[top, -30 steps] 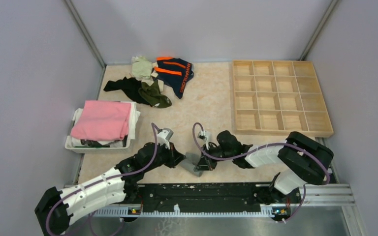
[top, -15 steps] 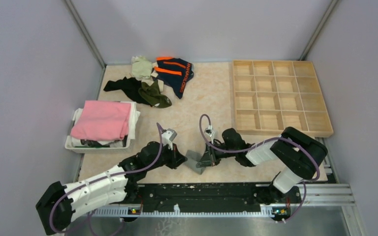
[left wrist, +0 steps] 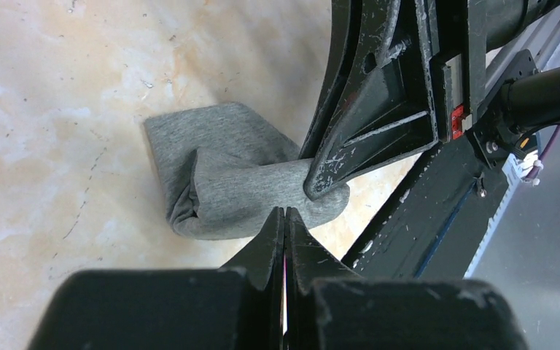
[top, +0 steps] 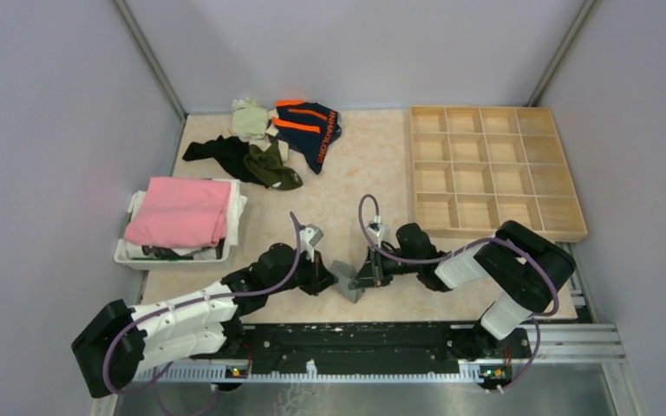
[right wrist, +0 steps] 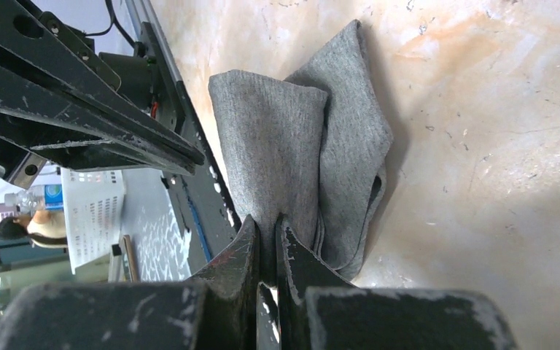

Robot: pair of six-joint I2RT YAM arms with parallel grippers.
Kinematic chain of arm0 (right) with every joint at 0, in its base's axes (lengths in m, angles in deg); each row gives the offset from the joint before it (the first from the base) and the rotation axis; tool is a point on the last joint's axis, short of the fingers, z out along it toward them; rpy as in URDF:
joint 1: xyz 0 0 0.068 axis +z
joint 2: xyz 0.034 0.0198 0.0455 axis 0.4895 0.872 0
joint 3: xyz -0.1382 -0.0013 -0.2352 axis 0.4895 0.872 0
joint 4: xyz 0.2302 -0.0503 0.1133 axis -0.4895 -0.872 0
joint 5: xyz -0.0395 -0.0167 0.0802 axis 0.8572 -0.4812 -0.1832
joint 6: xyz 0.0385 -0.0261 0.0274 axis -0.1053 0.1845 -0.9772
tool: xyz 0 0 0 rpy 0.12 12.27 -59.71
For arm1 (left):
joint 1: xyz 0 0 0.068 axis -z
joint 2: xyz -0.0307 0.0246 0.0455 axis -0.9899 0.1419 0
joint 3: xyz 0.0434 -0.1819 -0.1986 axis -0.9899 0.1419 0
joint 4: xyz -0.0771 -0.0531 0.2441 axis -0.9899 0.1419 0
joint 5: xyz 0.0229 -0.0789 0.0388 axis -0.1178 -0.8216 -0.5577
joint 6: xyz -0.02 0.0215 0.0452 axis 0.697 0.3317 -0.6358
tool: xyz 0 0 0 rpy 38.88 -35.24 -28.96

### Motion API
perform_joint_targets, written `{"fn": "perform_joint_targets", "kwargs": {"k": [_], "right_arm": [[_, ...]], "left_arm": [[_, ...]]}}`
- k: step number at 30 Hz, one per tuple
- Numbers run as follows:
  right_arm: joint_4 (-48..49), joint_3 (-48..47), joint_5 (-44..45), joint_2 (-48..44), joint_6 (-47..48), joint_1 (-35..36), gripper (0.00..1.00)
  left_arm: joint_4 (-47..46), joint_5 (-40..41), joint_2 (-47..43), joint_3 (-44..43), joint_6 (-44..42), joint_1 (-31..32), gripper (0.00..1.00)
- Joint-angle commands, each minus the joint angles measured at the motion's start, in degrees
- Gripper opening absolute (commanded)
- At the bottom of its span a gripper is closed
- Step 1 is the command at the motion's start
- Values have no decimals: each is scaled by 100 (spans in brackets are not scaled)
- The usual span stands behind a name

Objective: Roll the underwear
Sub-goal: Roll the underwear to the center of the board.

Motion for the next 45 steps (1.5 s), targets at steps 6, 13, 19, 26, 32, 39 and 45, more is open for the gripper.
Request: {"fn": "perform_joint_targets", "kwargs": {"k": [6,13,19,26,32,39,45], "right_arm": [[269,125,161,132,-173,-196,0],[138,150,236,70,-88,-219,7],[-437,76,503,-285,206,-224,24],[-2262,-239,1596,-1524,1064,-221,46],[-3732,-512,3217,-2914,1667,-223,56],[-4238,-734,3165,-3201,2398,-257,96],[-4012,-1218,1936,-2308,2711,-258,89]], "left_arm": [[-895,-66,676,-341,-203,-11,0],[-1169,13,1117,-368,-249,-11,0],[-1389,27,1564,-364,-250,-11,0],[-1569,30,1903,-337,-232,-11,0],[-1621,10,2045,-370,-240,-11,0],[-1616,1,2147,-442,-267,-11,0],[-1593,-33,2184,-452,-263,-11,0]]}}
